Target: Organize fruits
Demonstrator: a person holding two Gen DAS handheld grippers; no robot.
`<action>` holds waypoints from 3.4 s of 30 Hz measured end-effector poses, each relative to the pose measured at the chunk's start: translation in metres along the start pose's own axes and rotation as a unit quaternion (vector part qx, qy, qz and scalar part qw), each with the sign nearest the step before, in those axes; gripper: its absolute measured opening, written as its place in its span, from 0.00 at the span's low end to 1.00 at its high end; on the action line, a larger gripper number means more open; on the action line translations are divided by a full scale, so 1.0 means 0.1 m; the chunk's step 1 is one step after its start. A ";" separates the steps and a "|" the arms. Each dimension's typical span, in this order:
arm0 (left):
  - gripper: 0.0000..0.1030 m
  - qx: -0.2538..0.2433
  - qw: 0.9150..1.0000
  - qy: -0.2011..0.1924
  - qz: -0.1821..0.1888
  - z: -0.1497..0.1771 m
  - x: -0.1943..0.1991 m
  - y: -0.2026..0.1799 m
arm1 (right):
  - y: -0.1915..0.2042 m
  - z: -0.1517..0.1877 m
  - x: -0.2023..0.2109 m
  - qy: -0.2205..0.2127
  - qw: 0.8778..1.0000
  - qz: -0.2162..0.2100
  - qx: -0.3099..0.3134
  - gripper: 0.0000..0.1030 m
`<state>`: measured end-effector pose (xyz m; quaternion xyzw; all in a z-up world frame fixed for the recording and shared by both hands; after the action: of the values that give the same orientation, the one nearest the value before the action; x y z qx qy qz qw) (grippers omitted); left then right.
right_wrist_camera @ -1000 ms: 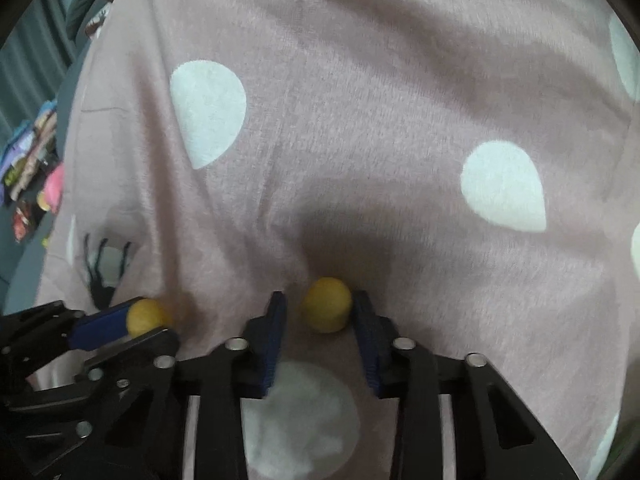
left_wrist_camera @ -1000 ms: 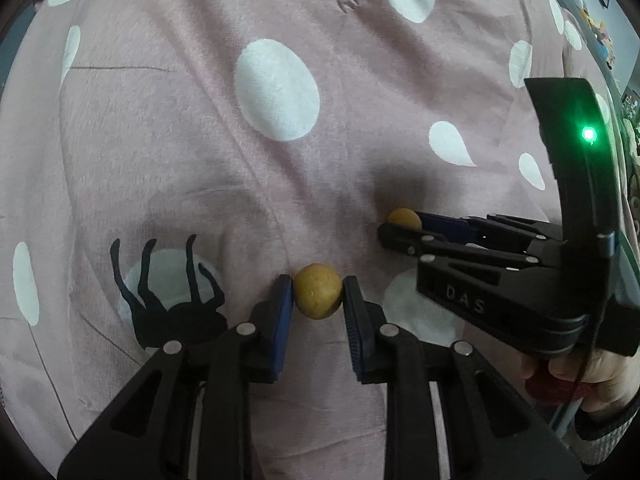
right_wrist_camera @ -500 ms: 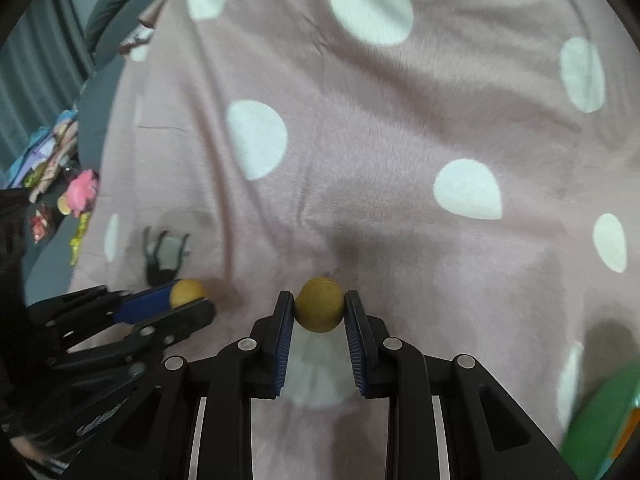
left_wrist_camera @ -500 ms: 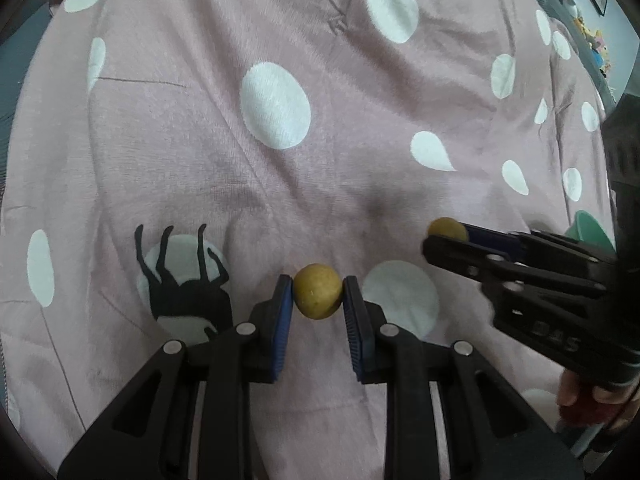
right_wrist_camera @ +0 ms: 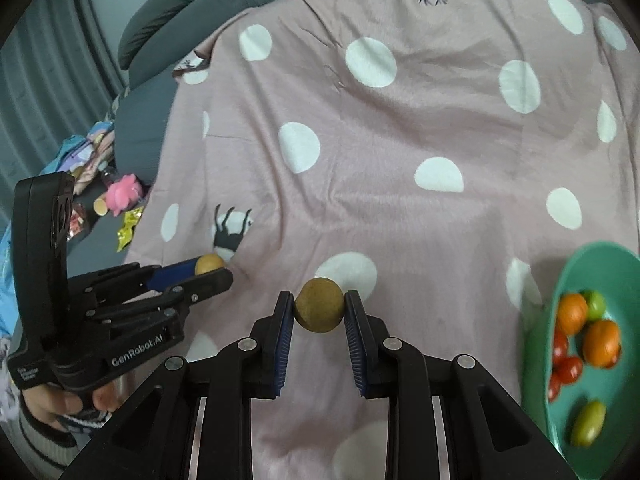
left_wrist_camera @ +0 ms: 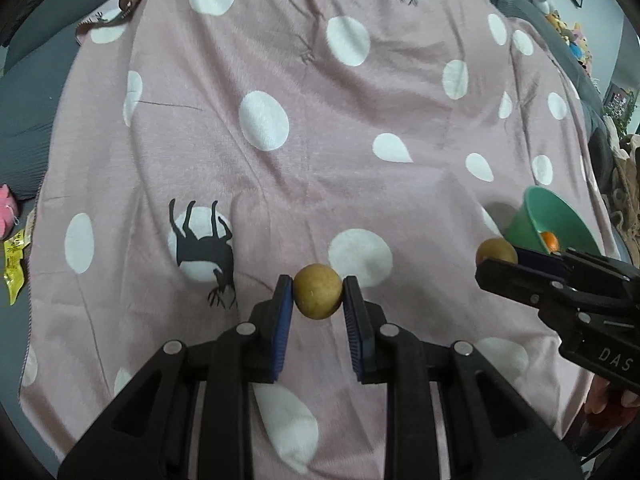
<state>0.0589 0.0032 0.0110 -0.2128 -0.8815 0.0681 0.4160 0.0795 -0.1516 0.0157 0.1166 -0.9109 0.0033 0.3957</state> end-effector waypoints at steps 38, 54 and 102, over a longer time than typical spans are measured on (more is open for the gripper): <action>0.24 -0.079 0.996 -0.028 0.007 0.14 0.52 -0.96 | -0.41 0.54 1.18 -0.082 0.995 0.016 -0.051 0.27; 0.24 -0.147 0.987 0.008 0.065 -0.12 -0.10 -1.69 | -1.14 0.67 1.20 -0.081 0.986 0.076 -0.124 0.27; 0.98 -0.152 0.980 0.097 0.084 -0.95 -0.44 -2.39 | -1.95 0.18 1.42 0.014 0.974 0.171 -0.146 0.50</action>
<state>0.0804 -0.2363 0.1125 -0.3527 -0.8160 -0.0525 0.4550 0.0152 -0.3732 0.0888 -0.1000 -0.9025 -0.0609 0.4144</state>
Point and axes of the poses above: each gripper's, at about its wrist camera, not at the fingertips, and x roughly against the way its jaws point, y to its left, z to its underside, the point moved 1 cm from there along -x, roughly the way its jaws point, and after that the axes turned 15 degrees about z, right-handed, at the moved point
